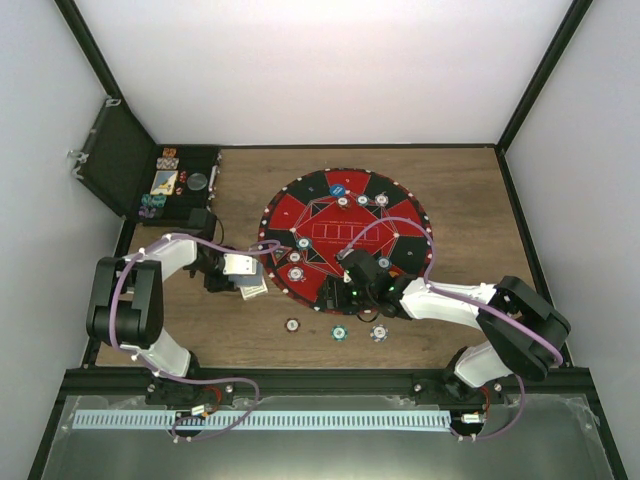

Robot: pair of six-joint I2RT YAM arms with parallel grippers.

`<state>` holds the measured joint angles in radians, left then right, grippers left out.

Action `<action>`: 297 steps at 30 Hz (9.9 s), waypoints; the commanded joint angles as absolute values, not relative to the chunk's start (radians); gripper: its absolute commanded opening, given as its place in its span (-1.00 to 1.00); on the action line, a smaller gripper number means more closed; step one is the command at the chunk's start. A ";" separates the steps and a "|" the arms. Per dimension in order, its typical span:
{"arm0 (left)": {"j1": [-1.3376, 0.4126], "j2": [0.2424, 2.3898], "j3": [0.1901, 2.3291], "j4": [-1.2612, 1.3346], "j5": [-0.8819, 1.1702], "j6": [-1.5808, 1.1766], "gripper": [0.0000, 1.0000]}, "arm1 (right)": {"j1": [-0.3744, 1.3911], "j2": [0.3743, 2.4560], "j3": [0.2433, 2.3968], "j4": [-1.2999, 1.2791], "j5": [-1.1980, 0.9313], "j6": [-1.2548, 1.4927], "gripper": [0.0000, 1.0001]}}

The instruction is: Distribute texas hold em gaming equipment

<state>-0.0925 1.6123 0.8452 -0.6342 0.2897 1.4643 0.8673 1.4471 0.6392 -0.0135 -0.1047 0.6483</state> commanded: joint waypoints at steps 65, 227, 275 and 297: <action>-0.279 1.249 1.013 -0.937 0.398 1.337 -0.92 | 0.865 1.685 0.787 0.736 -0.718 1.161 0.60; -0.348 1.104 0.853 -0.971 0.442 1.280 -0.08 | 0.934 1.995 0.899 1.063 -0.880 1.465 -0.62; -0.348 1.093 0.878 -0.971 0.367 1.155 -0.79 | 0.894 1.954 0.917 0.760 -0.877 1.271 -0.14; -0.345 1.097 0.850 -0.914 0.331 1.119 -0.85 | 0.862 1.825 0.883 0.620 -0.880 1.190 -0.35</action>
<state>-0.3470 1.1076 0.8436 -0.9394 0.3298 1.1290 0.8661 1.8668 0.8474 0.7078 -0.8818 1.2339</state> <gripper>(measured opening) 0.658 0.343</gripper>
